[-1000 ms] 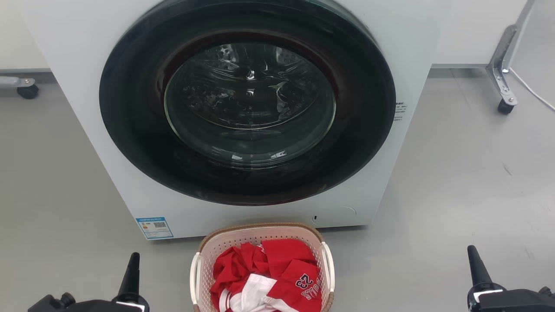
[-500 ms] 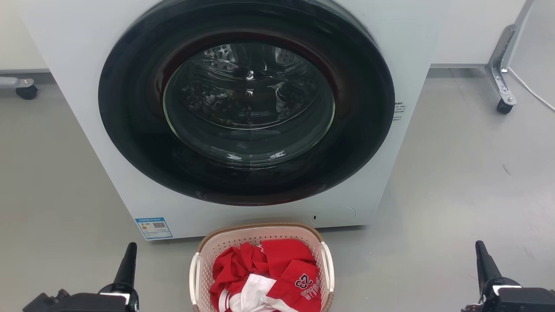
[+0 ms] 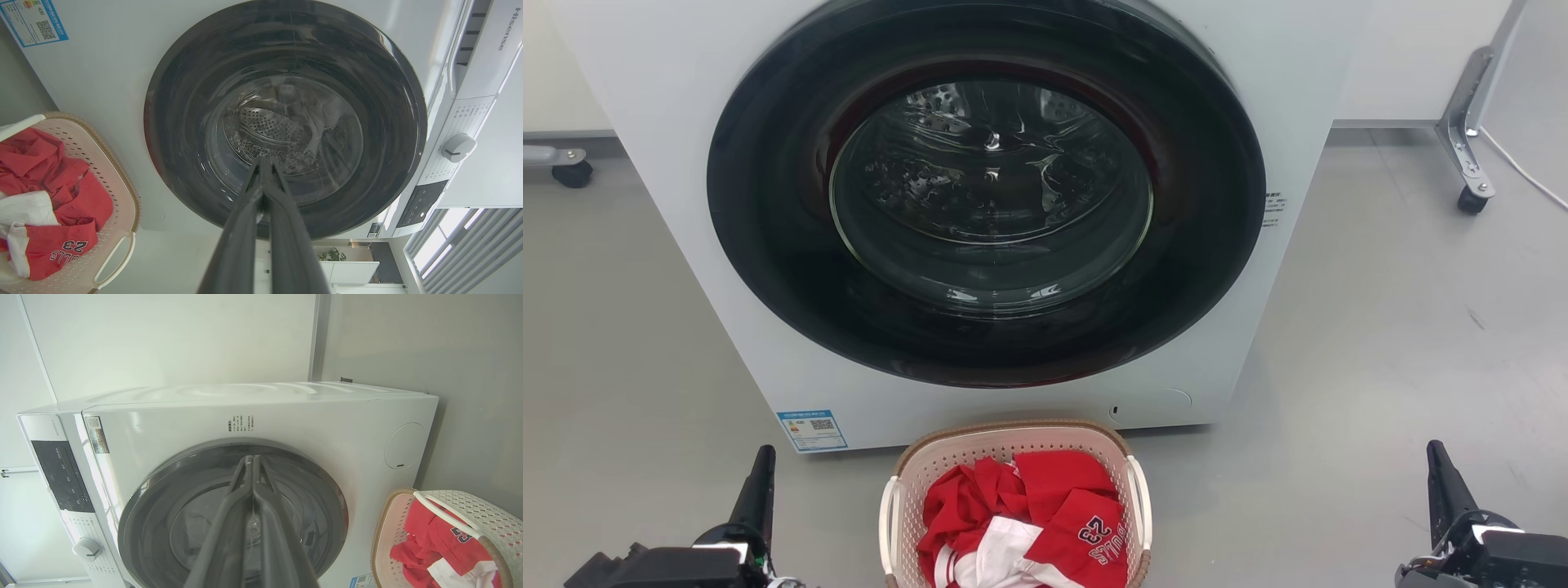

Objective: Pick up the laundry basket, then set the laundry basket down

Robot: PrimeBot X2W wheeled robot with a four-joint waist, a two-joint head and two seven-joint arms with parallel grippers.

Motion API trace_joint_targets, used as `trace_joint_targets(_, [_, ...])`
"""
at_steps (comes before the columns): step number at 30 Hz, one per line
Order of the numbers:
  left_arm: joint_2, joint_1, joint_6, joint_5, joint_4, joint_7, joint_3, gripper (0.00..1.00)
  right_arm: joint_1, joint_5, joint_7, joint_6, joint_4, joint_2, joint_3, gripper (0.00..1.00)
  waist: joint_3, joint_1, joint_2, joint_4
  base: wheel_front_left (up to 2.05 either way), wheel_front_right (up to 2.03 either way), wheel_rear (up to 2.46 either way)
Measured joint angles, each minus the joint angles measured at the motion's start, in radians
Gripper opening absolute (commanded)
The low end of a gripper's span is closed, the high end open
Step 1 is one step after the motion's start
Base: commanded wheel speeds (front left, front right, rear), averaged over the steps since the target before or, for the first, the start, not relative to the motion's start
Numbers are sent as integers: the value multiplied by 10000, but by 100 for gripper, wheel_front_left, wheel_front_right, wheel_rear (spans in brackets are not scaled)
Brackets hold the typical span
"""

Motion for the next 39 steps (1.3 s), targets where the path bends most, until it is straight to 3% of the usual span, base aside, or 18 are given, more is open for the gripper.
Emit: trace_joint_targets(39, [-6,0,0,0,8,0,-2,0,-11,0,0,4,2,2,0,0,0,0,0,0,0,0,0])
